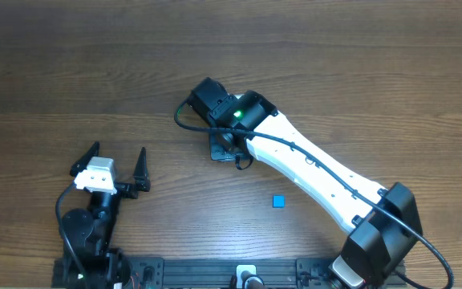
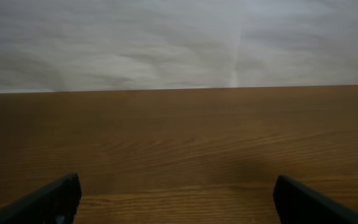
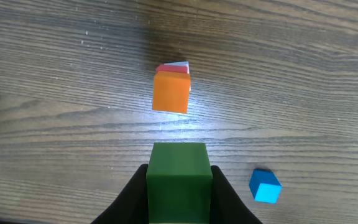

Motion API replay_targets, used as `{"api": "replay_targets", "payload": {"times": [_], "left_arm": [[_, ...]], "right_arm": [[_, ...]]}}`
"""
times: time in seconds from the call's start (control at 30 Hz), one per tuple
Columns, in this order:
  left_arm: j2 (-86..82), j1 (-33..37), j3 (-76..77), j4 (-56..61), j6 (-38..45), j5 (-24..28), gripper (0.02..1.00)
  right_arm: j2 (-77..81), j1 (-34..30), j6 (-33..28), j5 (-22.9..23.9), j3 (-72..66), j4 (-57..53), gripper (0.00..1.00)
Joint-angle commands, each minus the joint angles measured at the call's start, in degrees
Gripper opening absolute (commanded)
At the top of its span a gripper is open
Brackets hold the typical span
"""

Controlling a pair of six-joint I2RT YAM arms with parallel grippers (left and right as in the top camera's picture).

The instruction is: Stack Cubes

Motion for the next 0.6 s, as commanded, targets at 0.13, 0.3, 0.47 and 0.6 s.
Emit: {"api": "replay_targets", "payload": {"times": [0.13, 0.3, 0.47, 0.6], "left_arm": [[-0.42, 0.31, -0.31, 0.09, 0.85, 0.52, 1.0], [-0.42, 0.31, -0.31, 0.09, 0.85, 0.55, 1.0], [-0.42, 0.31, -0.31, 0.09, 0.85, 0.55, 1.0], [-0.42, 0.31, -0.31, 0.09, 0.85, 0.52, 1.0]], "right_arm": [[3.93, 0.42, 1.49, 0.9, 0.81, 3.08, 0.012], [4.92, 0.28, 2.49, 1.03, 0.81, 3.41, 0.009], [5.05, 0.13, 3.56, 2.69, 0.81, 4.07, 0.012], [5.88, -0.15, 3.56, 2.91, 0.81, 4.7, 0.012]]}}
